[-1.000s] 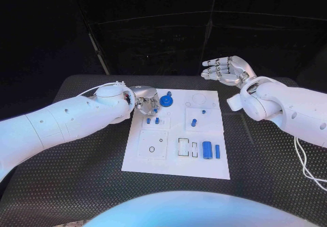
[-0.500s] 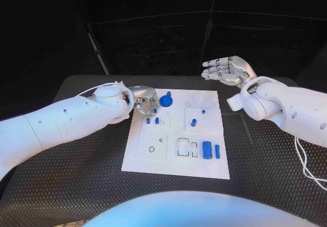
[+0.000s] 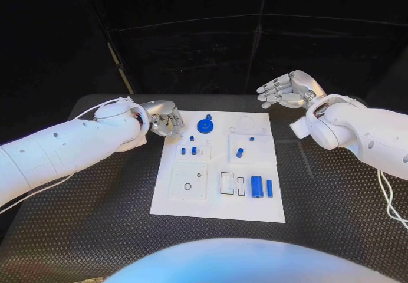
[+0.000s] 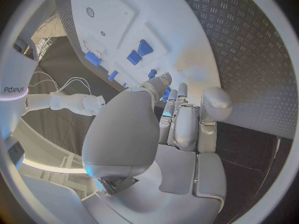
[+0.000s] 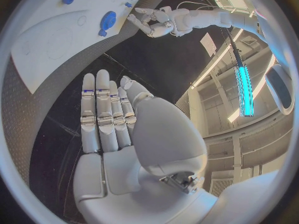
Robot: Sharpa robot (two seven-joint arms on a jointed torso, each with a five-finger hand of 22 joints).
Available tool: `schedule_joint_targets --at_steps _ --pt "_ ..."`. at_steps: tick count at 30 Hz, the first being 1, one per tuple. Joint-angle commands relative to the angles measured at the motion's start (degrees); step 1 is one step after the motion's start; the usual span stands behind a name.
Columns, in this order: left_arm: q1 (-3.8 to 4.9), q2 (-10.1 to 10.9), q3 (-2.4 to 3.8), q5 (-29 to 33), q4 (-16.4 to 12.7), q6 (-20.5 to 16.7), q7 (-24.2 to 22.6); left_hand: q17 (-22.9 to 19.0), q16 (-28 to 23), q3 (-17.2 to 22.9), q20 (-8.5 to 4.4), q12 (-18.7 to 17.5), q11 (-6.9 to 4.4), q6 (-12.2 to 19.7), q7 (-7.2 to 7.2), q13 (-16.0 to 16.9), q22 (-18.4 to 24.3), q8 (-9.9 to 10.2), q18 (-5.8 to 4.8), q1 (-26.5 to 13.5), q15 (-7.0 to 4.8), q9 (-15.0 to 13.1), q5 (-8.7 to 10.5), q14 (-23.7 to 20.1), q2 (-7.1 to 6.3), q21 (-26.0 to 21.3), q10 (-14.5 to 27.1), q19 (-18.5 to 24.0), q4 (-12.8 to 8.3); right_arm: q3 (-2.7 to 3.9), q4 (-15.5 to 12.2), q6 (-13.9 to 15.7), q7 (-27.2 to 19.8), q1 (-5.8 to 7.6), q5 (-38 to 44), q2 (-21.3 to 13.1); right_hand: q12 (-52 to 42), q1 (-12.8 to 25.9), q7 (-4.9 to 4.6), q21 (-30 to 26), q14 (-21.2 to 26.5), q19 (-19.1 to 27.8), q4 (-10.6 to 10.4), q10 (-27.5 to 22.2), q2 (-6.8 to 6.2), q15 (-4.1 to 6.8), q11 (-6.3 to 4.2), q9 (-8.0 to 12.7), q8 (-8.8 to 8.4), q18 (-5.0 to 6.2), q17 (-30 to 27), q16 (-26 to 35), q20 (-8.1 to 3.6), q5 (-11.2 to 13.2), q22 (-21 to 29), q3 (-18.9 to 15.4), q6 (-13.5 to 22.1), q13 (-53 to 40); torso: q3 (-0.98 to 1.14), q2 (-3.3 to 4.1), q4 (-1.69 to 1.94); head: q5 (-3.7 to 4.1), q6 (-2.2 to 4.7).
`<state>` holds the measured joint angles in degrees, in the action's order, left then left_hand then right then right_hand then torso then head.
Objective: Assemble the parts on the task board
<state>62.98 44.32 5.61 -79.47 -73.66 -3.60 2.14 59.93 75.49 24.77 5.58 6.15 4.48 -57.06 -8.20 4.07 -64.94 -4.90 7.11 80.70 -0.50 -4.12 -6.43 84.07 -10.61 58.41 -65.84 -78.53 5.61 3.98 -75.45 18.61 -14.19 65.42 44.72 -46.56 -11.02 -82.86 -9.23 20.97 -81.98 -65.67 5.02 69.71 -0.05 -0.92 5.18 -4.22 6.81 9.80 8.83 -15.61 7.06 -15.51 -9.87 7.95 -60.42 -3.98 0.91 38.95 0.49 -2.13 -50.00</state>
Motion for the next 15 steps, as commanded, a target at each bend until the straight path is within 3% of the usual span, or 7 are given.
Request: schedule_joint_targets --at_steps 1,2,4,9,12,15 --pt "0.12 1.29 0.23 17.85 -0.23 -5.38 -4.52 -1.11 -0.81 -0.04 -0.02 0.33 0.09 -0.86 -0.02 0.14 1.23 -0.38 0.16 -0.51 0.18 -0.09 0.28 0.21 -0.07 -1.69 -0.87 0.87 0.29 0.02 -1.31 -1.95 4.56 0.07 14.76 -1.05 0.14 0.32 0.62 3.74 -4.43 -2.73 0.94 2.43 -0.87 1.13 -1.05 0.21 0.17 0.65 2.0 -2.89 -1.77 0.12 -2.14 0.28 -1.35 -0.13 -0.01 0.04 -0.01 0.83 0.06" --pt "0.13 1.7 0.26 20.5 -0.39 -5.98 -5.34 -1.56 -1.08 -0.05 -0.02 0.44 0.1 -1.01 -0.05 0.18 1.65 -0.45 0.27 -0.54 0.18 -0.09 0.28 0.07 -0.06 -2.29 -1.09 1.13 0.3 0.02 -1.76 -2.29 5.67 0.06 17.25 -1.41 0.48 0.5 0.74 5.18 -4.47 -3.23 1.2 3.11 -0.95 1.37 -1.52 0.28 -0.01 0.61 3.11 -4.62 -2.26 0.09 -3.04 0.54 -1.75 -0.15 -0.01 0.04 0.0 1.0 0.14" --pt "0.13 2.6 0.3 27.1 -0.91 -7.27 -7.32 -6.83 -4.32 0.0 0.04 0.62 0.19 -1.37 -0.19 0.19 5.77 -0.58 1.3 -0.51 0.29 -0.03 0.27 -1.76 0.08 -7.91 -1.37 3.7 0.27 0.01 -2.9 -3.31 8.41 0.02 23.01 -2.15 1.62 1.29 0.93 8.55 -4.31 -3.53 1.7 4.43 -1.34 1.91 -2.11 0.41 -0.67 0.44 6.38 -9.94 -2.97 0.18 -5.29 1.26 -2.45 -0.2 0.02 0.08 0.04 1.4 0.36" --pt "0.1 4.36 0.32 45.93 -2.8 -8.38 -13.06 -17.34 -11.58 0.09 0.33 1.42 0.43 -2.44 -0.61 0.31 14.48 -1.05 3.28 -0.19 0.56 0.04 0.28 -6.3 0.59 -20.17 -1.77 9.77 0.01 -0.01 -5.79 -5.62 15.05 -0.51 35.41 -3.14 4.37 3.33 0.96 13.23 -4.46 -3.33 1.78 4.46 -2.26 2.35 -1.87 0.48 -2.13 0.34 11.01 -16.99 -3.17 0.75 -8.51 2.73 -2.5 -0.06 0.07 0.03 -0.23 2.27 0.98" --pt "-0.07 4.97 0.26 56.31 -4.27 -7.49 -16.34 -21.97 -14.91 -0.01 0.45 2.09 0.42 -2.83 -0.69 0.44 15.42 -1.23 3.36 -0.1 0.63 0.09 0.29 -8.52 0.96 -21.83 -2.12 10.93 -0.15 -0.02 -7.4 -6.48 18.47 -1.12 41.69 -2.98 6.28 4.67 0.82 15.61 -4.65 -3.59 1.39 3.3 -2.78 2.15 -1.45 0.46 -2.88 0.41 13.55 -20.91 -2.99 1.18 -10.08 3.78 -2.2 0.19 0.08 0.01 -0.2 2.51 1.26" --pt "-0.34 5.2 0.23 60.37 -5.33 -6.88 -17.86 -22.93 -15.61 -0.14 0.46 2.45 0.36 -2.88 -0.69 0.53 15.64 -1.24 3.37 -0.16 0.62 0.12 0.3 -9.0 1.06 -22.22 -2.39 11.14 -0.16 -0.04 -8.14 -6.83 20.14 -1.54 44.95 -2.43 7.4 5.7 0.74 18.57 -4.67 -3.79 1.17 2.86 -3.72 1.97 -1.48 0.44 -3.15 0.51 23.9 -31.79 -2.83 1.47 -12.05 5.34 -1.74 0.13 0.06 0.0 -0.08 2.72 1.47"
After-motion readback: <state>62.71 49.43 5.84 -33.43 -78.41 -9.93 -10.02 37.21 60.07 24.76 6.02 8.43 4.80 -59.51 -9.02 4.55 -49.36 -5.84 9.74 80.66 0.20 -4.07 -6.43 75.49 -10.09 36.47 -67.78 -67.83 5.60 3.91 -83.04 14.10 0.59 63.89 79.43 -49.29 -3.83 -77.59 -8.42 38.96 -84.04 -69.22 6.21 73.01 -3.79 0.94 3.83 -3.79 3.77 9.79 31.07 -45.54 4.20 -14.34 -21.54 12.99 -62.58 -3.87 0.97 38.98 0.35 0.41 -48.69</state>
